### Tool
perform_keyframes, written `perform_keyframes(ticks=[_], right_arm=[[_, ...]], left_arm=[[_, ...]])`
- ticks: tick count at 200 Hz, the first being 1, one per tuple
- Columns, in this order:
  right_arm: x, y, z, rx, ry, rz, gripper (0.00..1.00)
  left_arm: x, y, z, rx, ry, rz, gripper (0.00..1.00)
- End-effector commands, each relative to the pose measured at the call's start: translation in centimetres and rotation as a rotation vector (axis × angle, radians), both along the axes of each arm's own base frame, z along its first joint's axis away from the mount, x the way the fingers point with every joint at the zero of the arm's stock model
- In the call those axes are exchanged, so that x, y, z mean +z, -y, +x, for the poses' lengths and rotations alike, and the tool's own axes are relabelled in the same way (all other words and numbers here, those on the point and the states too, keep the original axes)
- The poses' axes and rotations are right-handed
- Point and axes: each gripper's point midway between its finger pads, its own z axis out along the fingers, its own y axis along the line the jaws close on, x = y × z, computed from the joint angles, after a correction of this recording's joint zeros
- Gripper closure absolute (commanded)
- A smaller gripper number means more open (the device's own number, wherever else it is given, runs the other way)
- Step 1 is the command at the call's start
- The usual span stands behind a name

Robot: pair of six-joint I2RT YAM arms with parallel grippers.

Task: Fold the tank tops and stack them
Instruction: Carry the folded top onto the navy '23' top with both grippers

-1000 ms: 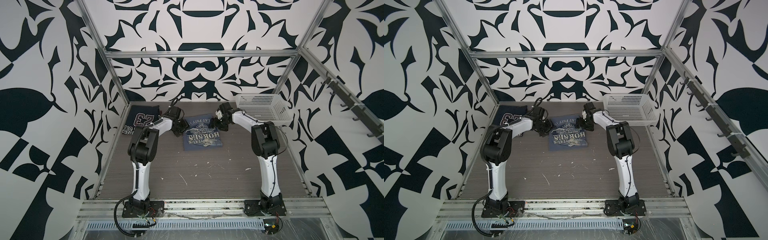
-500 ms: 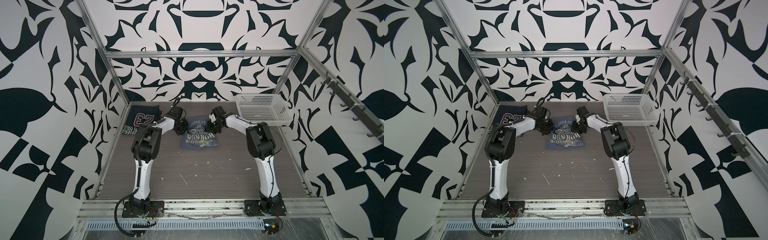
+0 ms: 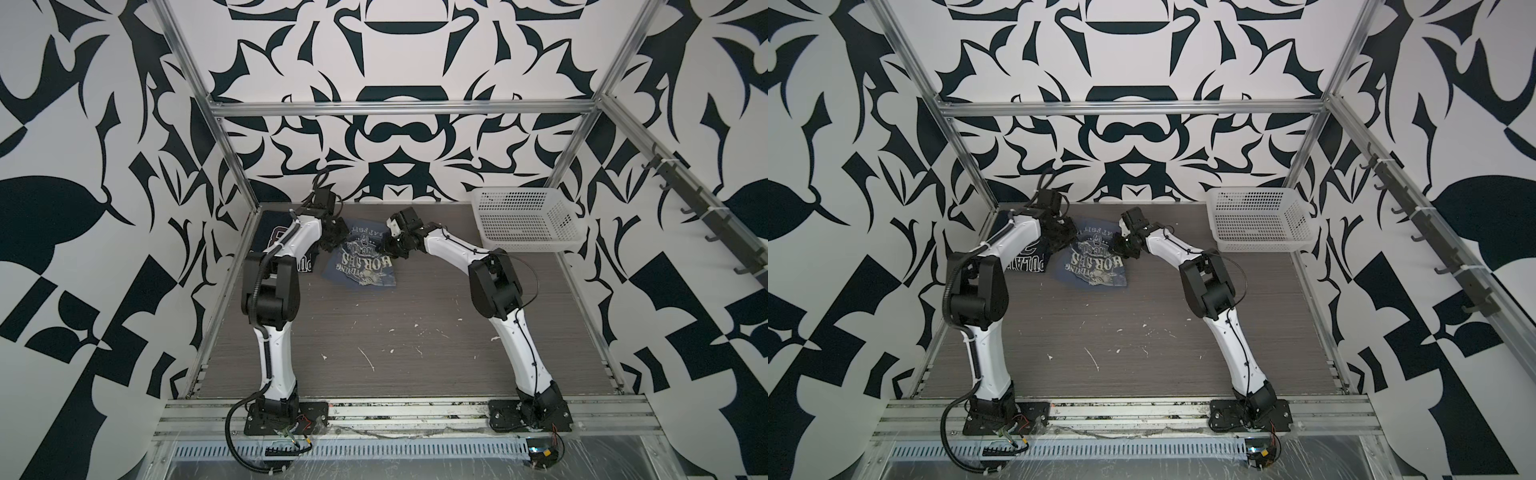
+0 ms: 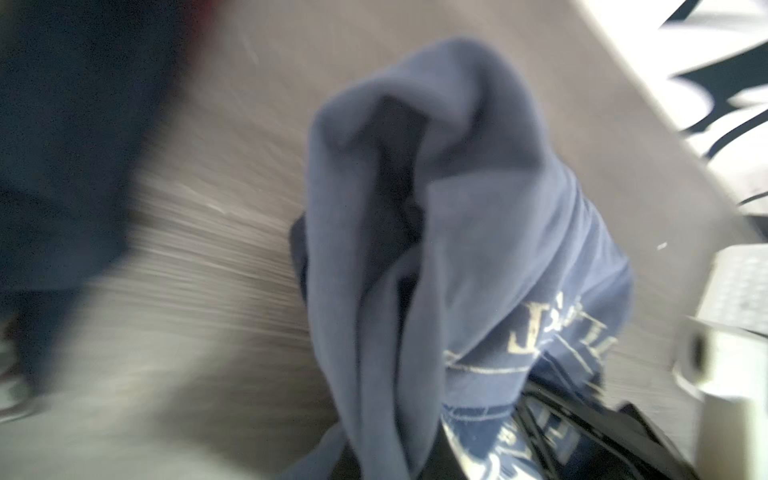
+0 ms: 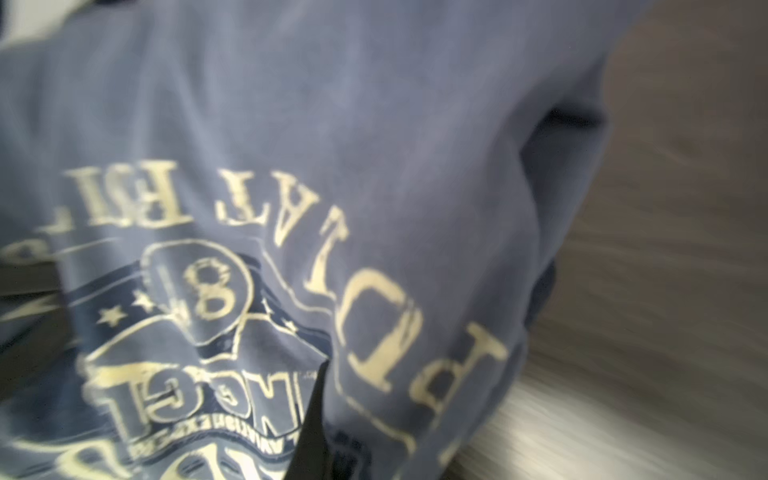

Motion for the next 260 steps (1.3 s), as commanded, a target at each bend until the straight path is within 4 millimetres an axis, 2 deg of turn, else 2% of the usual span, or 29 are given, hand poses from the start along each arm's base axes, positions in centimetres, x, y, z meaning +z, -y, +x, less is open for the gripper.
perform_keyframes(ticks=[1,6,37,51,55,65,88,121,142,167,198,211,222,242,250,260], right_arm=[[7.0,-3.3,1.3,0.013,0.095,0.153,1.0],[6.5,-3.9,1.5,0.018,0.091,0.161,1.0],[8.9,-7.9,2.5,0.044,0.146,0.277,1.0],[9.2,-9.6,2.9,0.05,0.152,0.349,1.0],[10.5,-10.0,3.1,0.052,0.181,0.385,1.0],[11.1,-11.0,3.4,0.049,0.208,0.433,1.0],[12.0,-12.3,4.1,0.033,0.274,0.51,1.0],[11.8,-14.3,4.1,0.012,0.387,0.549,1.0],[13.2,-15.4,3.9,-0.024,0.473,0.586,1.0],[13.7,-16.4,3.6,-0.099,0.562,0.572,1.0],[11.4,-16.4,4.7,-0.214,0.592,0.593,1.0],[11.3,-16.3,4.8,-0.238,0.624,0.579,0.99],[11.3,-16.0,5.2,-0.259,0.647,0.561,0.9],[10.9,-15.4,5.8,-0.283,0.673,0.54,0.61],[10.5,-15.2,6.1,-0.286,0.674,0.514,0.46],[10.4,-14.9,6.3,-0.266,0.674,0.487,0.22]], left_arm=[[4.4,-3.1,-1.0,-0.009,0.033,0.093,1.0],[5.0,-3.5,-1.0,-0.007,0.041,0.102,1.0],[7.6,-7.3,-0.6,0.031,0.064,0.14,1.0],[8.5,-8.8,-0.3,0.034,0.076,0.156,1.0],[8.7,-9.3,-0.2,0.038,0.078,0.162,1.0],[9.2,-10.4,0.1,0.044,0.082,0.172,1.0],[9.9,-13.3,0.6,0.073,0.094,0.191,1.0],[11.4,-17.3,1.5,0.12,0.145,0.177,1.0],[12.3,-19.3,1.9,0.148,0.178,0.142,1.0],[12.4,-21.2,2.2,0.172,0.195,0.122,1.0],[11.4,-23.9,3.1,0.209,0.201,0.098,1.0],[10.5,-25.1,3.8,0.23,0.201,0.079,1.0],[9.6,-25.8,4.6,0.244,0.203,0.062,1.0],[7.3,-26.9,5.7,0.25,0.173,0.063,1.0],[6.1,-27.0,6.2,0.244,0.157,0.064,1.0],[4.6,-27.2,6.9,0.235,0.14,0.055,1.0]])
